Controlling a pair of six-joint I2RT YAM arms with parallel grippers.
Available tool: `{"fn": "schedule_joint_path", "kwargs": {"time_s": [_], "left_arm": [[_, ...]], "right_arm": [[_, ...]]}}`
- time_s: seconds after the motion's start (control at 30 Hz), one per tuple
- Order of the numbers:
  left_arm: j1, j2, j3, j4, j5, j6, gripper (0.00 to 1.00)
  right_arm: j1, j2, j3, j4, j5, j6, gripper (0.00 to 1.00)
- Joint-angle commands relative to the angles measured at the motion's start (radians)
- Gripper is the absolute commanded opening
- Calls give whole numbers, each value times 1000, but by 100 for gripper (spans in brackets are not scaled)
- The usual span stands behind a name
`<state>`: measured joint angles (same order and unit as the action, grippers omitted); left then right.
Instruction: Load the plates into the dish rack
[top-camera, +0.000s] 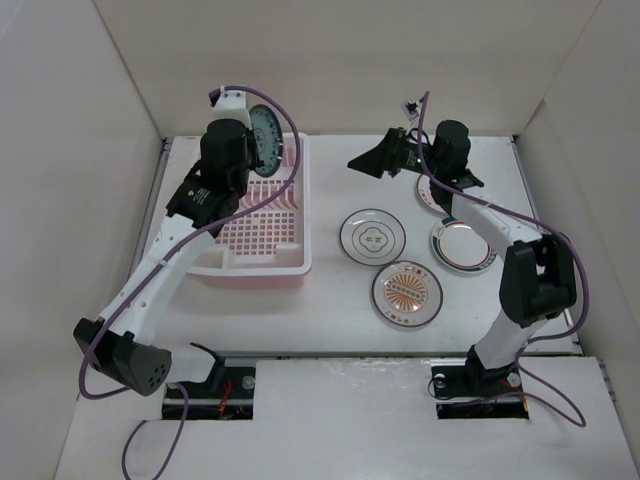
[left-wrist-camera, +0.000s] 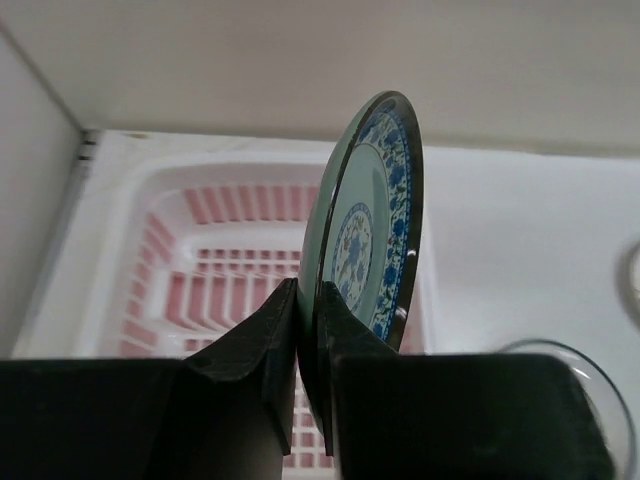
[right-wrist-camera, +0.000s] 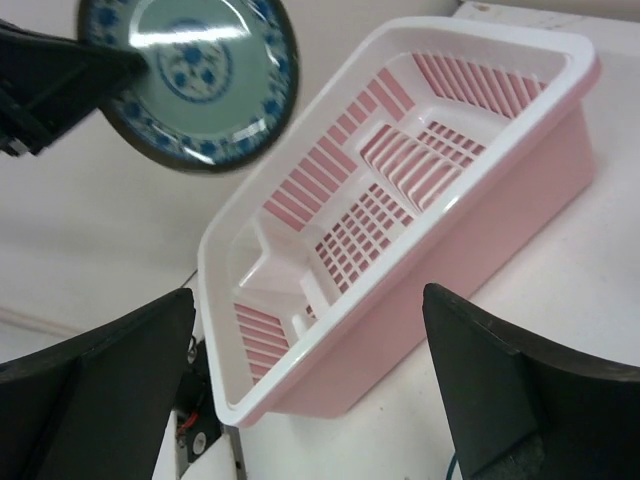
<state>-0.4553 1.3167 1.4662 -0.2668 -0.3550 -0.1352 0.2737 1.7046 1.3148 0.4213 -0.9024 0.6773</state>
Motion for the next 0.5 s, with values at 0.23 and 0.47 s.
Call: {"fn": "schedule_joint_path", "kwargs": {"time_s": [0.23,0.47], "left_arm": [[59,-22,-124,366,-388,377,0],[220,-77,-435,754,-167,506,0]], "right_arm": [[21,-100,-15,-202,163,-176,100],[42,-122,-26,-220,163,-205,100]]}}
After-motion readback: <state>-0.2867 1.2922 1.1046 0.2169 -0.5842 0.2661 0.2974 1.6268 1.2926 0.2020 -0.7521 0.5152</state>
